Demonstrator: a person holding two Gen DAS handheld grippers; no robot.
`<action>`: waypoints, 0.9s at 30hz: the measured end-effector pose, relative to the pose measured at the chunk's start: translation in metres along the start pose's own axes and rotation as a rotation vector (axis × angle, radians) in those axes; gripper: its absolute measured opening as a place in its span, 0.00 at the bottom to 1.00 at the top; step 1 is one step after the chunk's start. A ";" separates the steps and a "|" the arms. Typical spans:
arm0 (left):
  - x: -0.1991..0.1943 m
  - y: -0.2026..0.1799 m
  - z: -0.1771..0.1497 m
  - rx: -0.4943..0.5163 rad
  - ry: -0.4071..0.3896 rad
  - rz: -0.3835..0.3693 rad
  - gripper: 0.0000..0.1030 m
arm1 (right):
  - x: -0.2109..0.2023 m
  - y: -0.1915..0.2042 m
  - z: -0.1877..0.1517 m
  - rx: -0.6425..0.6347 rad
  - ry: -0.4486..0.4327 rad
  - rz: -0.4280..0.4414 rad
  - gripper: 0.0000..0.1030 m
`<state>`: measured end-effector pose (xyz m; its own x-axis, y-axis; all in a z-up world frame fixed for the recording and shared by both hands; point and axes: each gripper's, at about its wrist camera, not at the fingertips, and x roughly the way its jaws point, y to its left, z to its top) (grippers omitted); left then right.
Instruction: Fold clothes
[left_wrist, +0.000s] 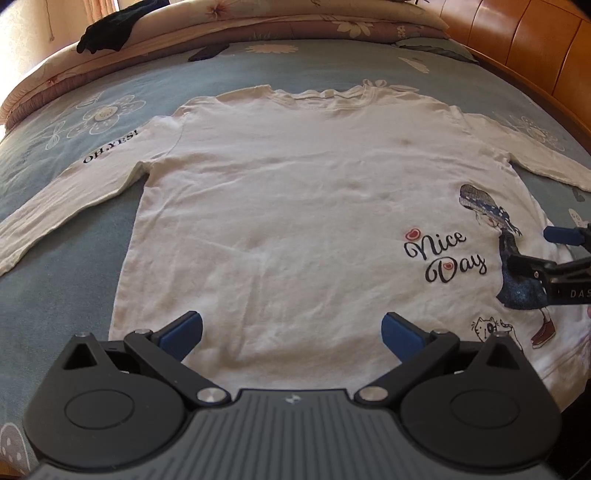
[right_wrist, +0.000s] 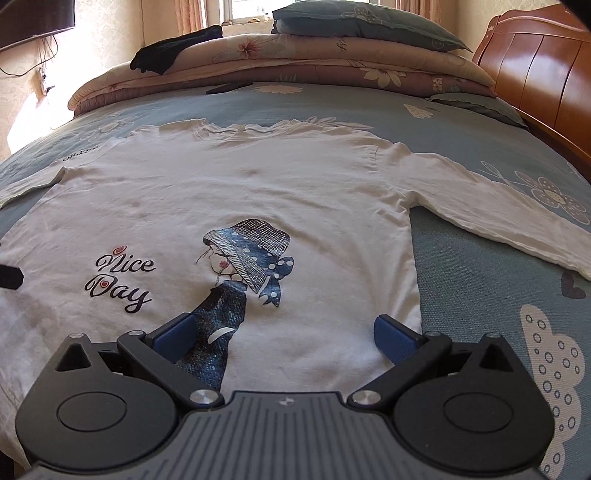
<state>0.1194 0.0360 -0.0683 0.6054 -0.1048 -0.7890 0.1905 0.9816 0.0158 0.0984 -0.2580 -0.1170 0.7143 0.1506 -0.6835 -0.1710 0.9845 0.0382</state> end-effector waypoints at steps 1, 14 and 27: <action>-0.004 0.008 0.013 -0.012 -0.026 -0.007 0.99 | 0.000 0.000 0.000 0.009 -0.004 0.000 1.00; 0.080 0.092 0.202 -0.314 -0.093 -0.195 0.99 | -0.002 -0.006 -0.007 0.026 -0.051 0.030 1.00; 0.243 0.059 0.258 -0.382 0.040 -0.259 0.99 | -0.002 -0.008 -0.009 0.038 -0.063 0.048 1.00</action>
<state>0.4769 0.0269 -0.1002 0.5440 -0.3551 -0.7602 0.0281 0.9132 -0.4064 0.0917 -0.2672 -0.1225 0.7474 0.2020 -0.6329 -0.1809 0.9785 0.0987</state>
